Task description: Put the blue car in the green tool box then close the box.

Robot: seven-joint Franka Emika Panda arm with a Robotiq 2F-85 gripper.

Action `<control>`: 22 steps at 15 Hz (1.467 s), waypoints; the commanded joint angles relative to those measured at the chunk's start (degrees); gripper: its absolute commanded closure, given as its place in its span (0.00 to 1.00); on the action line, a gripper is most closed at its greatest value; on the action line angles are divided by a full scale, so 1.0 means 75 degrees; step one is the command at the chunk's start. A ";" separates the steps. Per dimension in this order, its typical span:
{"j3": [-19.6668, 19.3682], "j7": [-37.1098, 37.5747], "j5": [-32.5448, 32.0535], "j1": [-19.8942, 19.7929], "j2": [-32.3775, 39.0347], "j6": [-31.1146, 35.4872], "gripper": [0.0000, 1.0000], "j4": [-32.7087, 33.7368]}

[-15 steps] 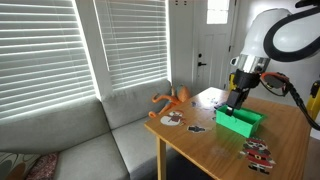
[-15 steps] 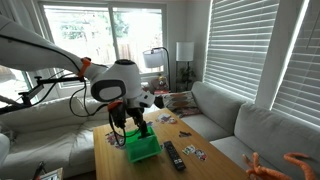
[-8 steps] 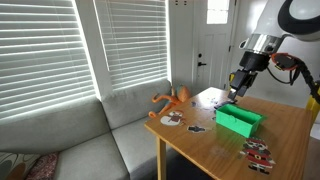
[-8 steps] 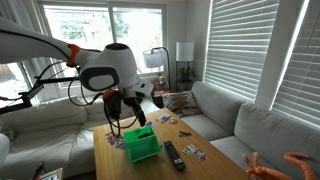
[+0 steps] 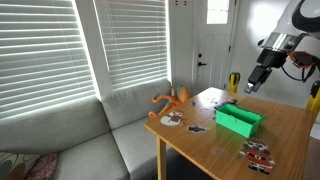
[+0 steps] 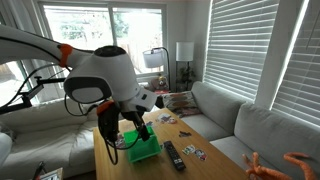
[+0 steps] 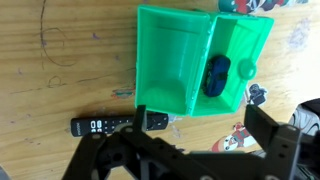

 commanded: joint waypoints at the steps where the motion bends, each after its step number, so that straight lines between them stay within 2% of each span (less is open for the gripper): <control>1: 0.0054 -0.0010 0.0019 -0.0023 0.0004 -0.0015 0.00 0.0011; 3: -0.0048 -0.0259 0.0251 0.0101 0.0057 -0.0058 0.00 0.0049; 8: -0.0867 -0.1503 0.1349 0.0197 0.0426 -0.0763 0.00 0.0242; 14: -0.1408 -0.2372 0.1767 -0.0246 0.1055 -0.2224 0.00 0.0621; 18: -0.1581 -0.3151 0.2525 -0.0479 0.1654 -0.2697 0.00 0.0848; 22: -0.1449 -0.3913 0.3493 -0.0731 0.2283 -0.2942 0.00 0.1091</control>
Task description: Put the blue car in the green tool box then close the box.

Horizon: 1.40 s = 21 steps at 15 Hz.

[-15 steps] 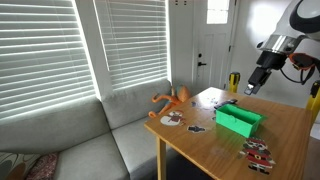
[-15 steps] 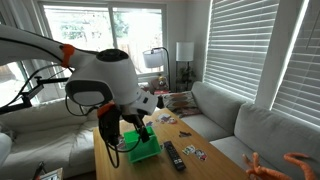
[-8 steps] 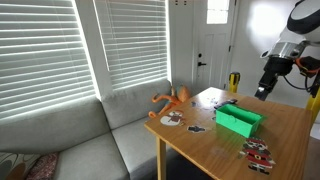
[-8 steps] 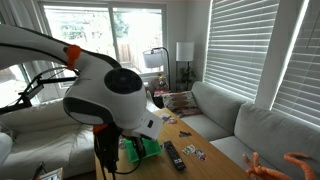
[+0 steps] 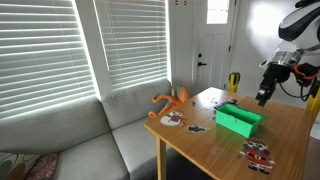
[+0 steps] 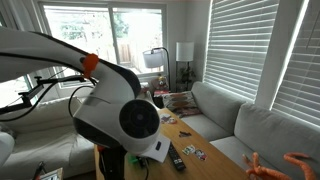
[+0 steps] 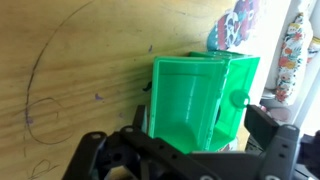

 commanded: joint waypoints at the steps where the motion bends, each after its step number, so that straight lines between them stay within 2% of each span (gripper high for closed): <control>1: 0.0177 -0.0716 0.0930 -0.0276 0.0747 -0.0500 0.00 0.0486; 4: 0.0404 -0.0920 0.1259 -0.0426 0.1210 -0.0765 0.00 0.0739; 9: 0.0790 -0.0669 0.0837 -0.0657 0.1676 -0.0662 0.00 0.1085; 17: 0.1159 -0.0541 0.1125 -0.0830 0.1941 -0.0776 0.00 0.1441; 21: 0.1244 -0.0001 0.1058 -0.0829 0.1860 -0.0931 0.00 0.1542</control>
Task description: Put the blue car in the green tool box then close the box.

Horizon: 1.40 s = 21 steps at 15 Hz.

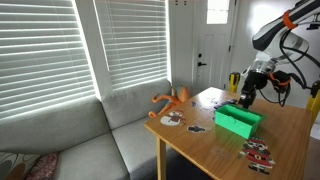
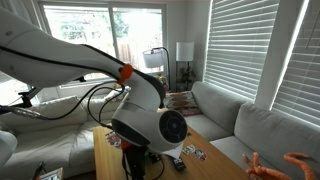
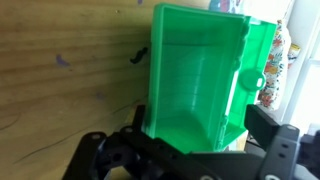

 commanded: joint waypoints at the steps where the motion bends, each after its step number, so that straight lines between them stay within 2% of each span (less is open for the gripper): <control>1: 0.0170 0.0584 -0.0007 -0.0187 0.0003 -0.0340 0.00 0.0274; 8: 0.0238 0.0987 -0.0144 -0.0152 -0.0175 -0.0372 0.00 0.0469; 14: 0.0242 0.1501 -0.1243 -0.0181 -0.0164 -0.0711 0.00 0.0465; 21: 0.0377 0.1210 -0.1111 -0.0132 -0.0049 -0.0609 0.00 0.0326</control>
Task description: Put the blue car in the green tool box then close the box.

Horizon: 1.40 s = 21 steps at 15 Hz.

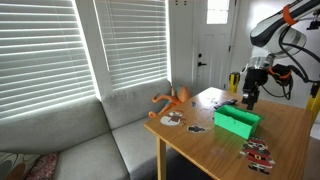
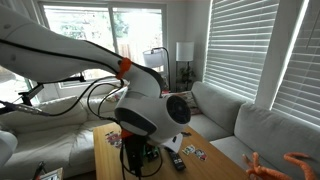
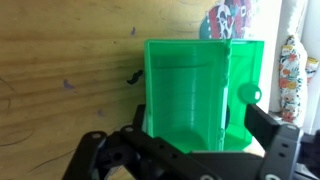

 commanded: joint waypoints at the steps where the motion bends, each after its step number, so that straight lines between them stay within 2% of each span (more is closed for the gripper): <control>1: 0.0191 -0.0049 -0.0078 -0.0079 0.0028 0.0053 0.00 -0.0092; 8: 0.0240 -0.0026 -0.0320 -0.0103 0.0108 0.0206 0.00 -0.0114; 21: 0.0446 -0.0391 0.0786 -0.0102 0.0301 0.0535 0.00 -0.0127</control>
